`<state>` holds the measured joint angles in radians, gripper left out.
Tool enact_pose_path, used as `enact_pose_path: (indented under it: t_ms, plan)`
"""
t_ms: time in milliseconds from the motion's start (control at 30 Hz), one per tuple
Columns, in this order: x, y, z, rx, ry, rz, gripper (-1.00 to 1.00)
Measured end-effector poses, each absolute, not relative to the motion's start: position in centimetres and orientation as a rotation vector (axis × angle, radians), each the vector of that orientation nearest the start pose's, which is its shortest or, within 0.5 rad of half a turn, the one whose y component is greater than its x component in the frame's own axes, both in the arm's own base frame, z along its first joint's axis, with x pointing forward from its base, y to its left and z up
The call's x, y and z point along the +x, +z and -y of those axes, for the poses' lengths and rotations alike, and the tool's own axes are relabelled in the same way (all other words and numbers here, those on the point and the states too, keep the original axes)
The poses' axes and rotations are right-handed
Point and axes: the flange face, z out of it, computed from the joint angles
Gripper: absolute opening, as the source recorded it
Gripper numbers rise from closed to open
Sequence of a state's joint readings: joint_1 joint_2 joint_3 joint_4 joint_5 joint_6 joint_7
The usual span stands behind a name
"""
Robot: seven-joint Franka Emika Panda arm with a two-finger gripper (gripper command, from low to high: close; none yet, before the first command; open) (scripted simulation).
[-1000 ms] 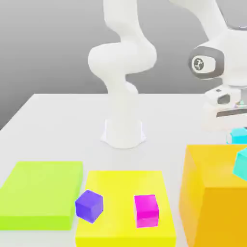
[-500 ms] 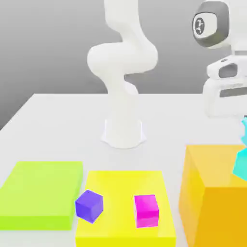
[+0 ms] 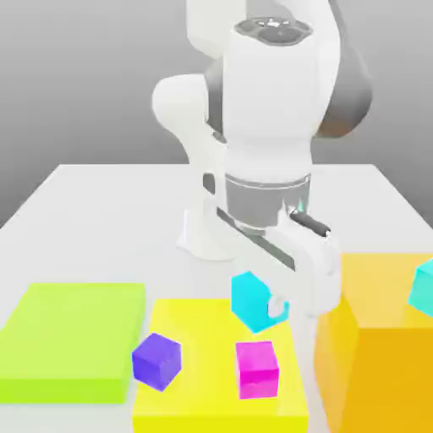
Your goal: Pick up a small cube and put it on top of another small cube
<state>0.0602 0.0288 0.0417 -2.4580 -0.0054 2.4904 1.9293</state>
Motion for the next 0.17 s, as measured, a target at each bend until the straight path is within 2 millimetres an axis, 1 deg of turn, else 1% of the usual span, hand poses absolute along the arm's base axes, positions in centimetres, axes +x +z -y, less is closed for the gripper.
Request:
enact_pose_path:
  t_ms: [33, 67, 167]
  plan:
    - [47.6, 27.2, -5.0, -1.924, -0.004, -2.482, -1.00]
    - [47.5, 26.2, -5.0, -1.925, -0.002, -2.480, 1.00]
    - [47.5, 26.2, -5.0, -1.925, -0.002, -2.480, 1.00]
